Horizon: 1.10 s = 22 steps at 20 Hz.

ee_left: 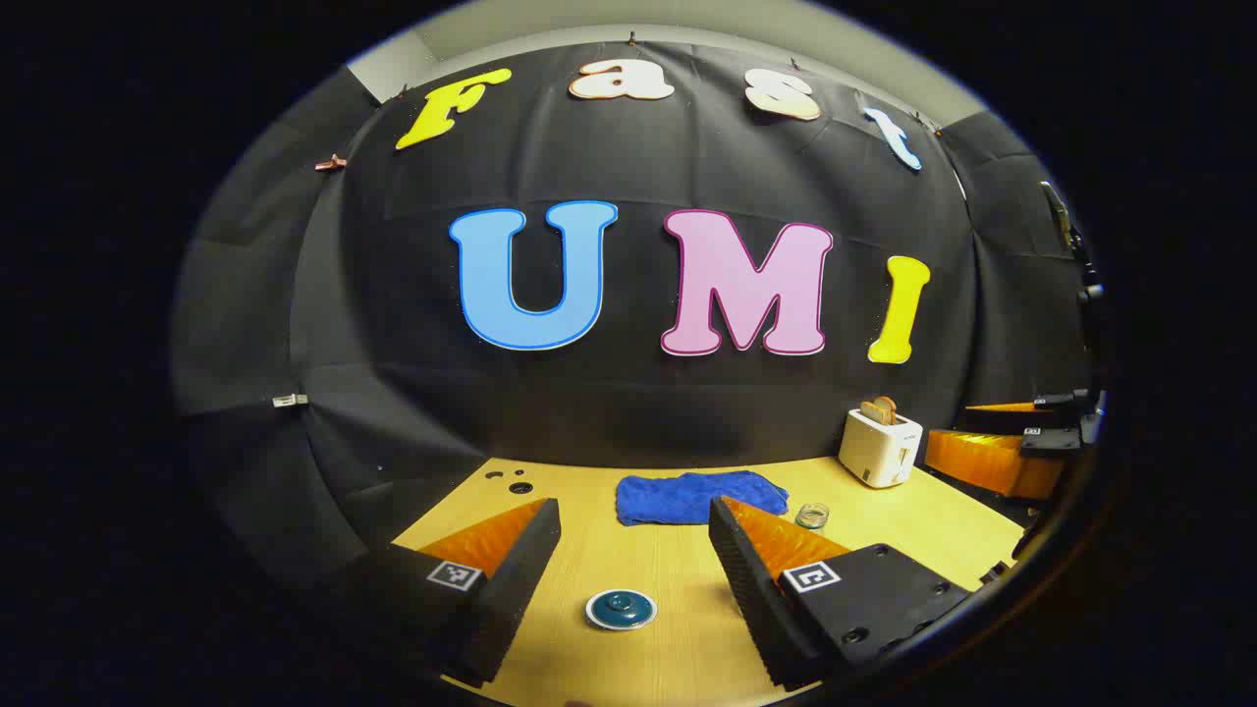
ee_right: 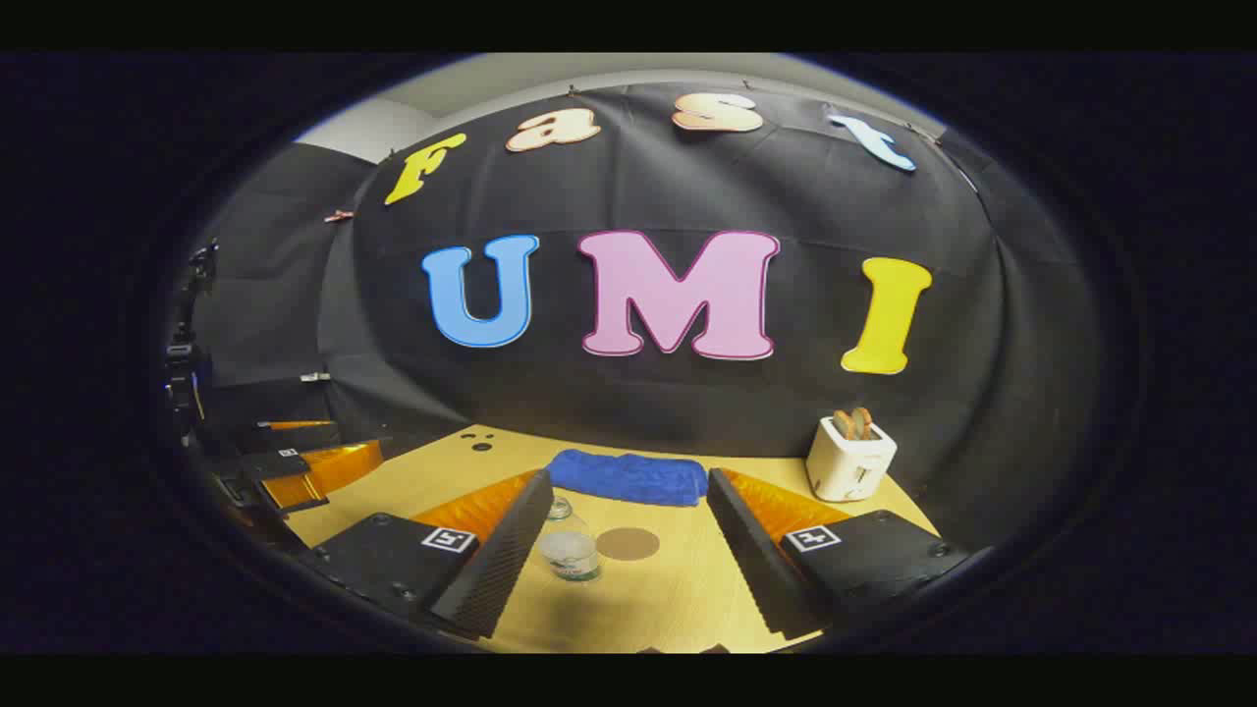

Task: Open the teacup lid with one hand, grasp the water bottle and pour water into the teacup with the other hand; after pouring, place the water bottle on the coaster and then close the teacup lid.

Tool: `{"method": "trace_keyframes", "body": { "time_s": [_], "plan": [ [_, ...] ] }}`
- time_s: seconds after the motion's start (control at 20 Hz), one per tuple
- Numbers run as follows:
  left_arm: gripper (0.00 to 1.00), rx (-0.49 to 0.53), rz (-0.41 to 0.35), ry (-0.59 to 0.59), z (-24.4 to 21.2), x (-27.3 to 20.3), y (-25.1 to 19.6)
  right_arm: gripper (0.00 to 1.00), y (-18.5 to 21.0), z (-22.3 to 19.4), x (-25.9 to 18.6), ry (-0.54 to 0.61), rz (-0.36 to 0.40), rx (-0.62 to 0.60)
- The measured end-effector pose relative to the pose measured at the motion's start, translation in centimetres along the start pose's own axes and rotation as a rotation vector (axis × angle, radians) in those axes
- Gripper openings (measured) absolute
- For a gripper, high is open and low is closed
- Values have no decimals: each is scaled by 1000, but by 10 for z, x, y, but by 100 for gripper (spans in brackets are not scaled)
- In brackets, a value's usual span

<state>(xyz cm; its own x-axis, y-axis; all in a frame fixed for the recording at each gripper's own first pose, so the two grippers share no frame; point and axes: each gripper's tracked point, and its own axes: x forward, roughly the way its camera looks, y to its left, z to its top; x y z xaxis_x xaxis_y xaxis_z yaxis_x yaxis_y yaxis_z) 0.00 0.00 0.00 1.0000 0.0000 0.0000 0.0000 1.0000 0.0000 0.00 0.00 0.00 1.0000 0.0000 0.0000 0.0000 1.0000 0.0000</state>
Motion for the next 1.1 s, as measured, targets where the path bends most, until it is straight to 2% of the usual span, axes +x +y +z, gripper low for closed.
{"method": "trace_keyframes", "body": {
  "time_s": [0.45, 0.75, 1.1],
  "plan": [
    [95, 6, 44, 44, -11, 2, 12, 98, 9, -20, 12, 45, 55, 12],
    [95, 38, 76, 51, -17, 8, 15, 98, 7, -32, 16, 68, 57, 23],
    [95, 45, 45, 81, -37, 15, 14, 98, 13, -53, 12, 105, 106, 7]
  ]
}}
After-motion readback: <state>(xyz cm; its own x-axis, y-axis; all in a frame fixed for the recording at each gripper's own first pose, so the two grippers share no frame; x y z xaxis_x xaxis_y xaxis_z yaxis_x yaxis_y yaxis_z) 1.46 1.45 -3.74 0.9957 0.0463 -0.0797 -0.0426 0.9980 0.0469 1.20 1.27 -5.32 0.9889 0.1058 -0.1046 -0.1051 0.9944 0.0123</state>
